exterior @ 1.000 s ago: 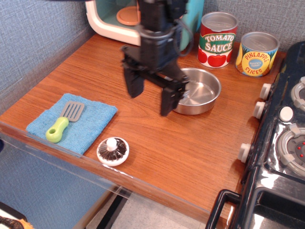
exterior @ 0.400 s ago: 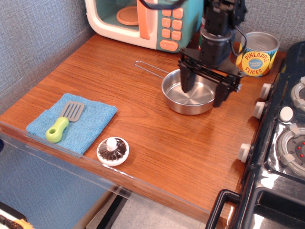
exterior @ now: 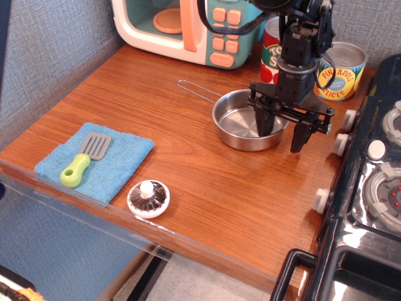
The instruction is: PLACE THE PAN BEHIND THE BLUE CLOTH
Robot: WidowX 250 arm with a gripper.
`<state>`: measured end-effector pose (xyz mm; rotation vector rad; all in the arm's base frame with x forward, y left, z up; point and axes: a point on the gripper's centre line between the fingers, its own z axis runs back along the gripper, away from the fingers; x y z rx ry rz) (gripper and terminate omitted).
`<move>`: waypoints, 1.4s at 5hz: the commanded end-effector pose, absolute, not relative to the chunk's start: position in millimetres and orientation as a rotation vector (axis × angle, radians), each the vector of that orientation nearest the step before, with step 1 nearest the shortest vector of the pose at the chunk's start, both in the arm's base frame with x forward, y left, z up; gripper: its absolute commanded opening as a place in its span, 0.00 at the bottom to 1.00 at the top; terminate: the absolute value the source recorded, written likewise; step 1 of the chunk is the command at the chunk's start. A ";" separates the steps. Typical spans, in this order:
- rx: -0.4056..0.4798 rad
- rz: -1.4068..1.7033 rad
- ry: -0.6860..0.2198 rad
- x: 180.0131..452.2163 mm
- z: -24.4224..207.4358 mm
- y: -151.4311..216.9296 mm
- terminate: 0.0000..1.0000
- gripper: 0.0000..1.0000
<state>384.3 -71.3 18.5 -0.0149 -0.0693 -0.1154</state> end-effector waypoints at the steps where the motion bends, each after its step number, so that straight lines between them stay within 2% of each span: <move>1: -0.012 -0.102 -0.093 386.9 28.3 -61.6 0.00 0.00; 2: -0.017 -0.103 -0.101 382.1 36.6 -58.4 0.00 0.00; 3: -0.056 -0.111 -0.137 373.0 60.1 -58.4 0.00 0.00; 4: -0.121 -0.185 -0.221 361.6 109.5 -49.2 0.00 0.00; 5: -0.119 -0.194 -0.289 354.6 140.0 -16.8 0.00 0.00; 6: -0.038 -0.177 -0.265 353.9 133.6 29.0 0.00 0.00; 7: -0.001 -0.170 -0.234 359.3 110.7 78.4 0.00 0.00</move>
